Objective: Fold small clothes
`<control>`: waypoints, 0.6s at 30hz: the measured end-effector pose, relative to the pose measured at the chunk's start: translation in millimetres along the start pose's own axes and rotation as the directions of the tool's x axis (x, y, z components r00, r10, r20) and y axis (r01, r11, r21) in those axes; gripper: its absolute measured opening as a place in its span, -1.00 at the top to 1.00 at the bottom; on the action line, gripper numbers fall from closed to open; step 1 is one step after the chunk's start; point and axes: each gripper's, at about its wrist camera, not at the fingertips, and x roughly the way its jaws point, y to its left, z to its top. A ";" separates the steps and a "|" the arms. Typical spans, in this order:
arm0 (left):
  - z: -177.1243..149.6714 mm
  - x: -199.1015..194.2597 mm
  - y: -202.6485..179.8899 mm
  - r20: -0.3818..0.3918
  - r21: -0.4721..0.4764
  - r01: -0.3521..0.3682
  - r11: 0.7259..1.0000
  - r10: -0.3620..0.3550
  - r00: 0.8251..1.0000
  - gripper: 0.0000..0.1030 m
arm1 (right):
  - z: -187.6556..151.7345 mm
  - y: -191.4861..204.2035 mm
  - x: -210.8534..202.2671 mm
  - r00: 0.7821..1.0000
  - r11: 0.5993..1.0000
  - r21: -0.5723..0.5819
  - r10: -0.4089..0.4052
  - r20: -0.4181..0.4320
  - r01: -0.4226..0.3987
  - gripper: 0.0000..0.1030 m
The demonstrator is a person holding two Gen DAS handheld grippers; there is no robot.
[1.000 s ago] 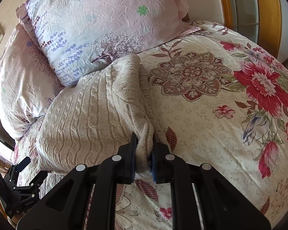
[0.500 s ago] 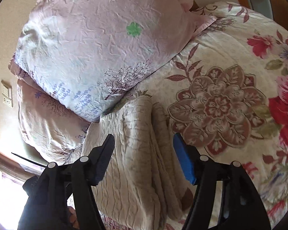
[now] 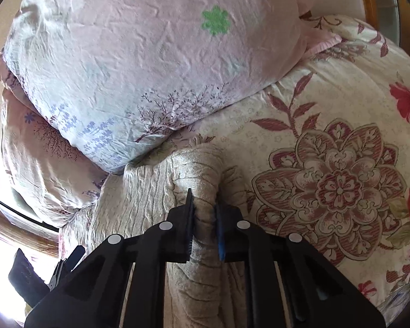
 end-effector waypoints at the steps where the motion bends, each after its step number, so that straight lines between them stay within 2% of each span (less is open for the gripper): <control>1: 0.4 -0.3 -0.4 0.002 0.002 -0.001 1.000 0.001 1.000 -0.96 | 3.7 0.5 -1.3 1.000 1.000 0.000 0.004 0.005 -0.004 0.83; 6: 0.9 1.9 -0.2 0.002 -0.003 0.006 1.000 -0.006 1.000 -0.96 | 11.0 -2.1 11.3 0.998 0.998 -0.008 -0.065 -0.012 0.065 0.83; 11: 0.5 -6.6 8.6 0.017 -0.050 0.061 0.997 -0.061 0.998 -0.96 | 14.3 -16.1 28.8 0.991 0.990 0.039 -0.133 -0.011 0.134 0.83; 15: 1.9 -13.0 23.7 0.036 -0.107 0.095 0.990 -0.092 0.995 -0.96 | 16.9 -13.0 28.6 0.993 0.993 0.009 -0.118 -0.019 0.118 0.83; 18: 0.9 -11.2 37.7 0.024 -0.154 0.126 0.980 -0.124 0.992 -0.96 | 8.6 -15.8 7.4 1.000 0.999 0.044 -0.009 -0.012 0.009 0.76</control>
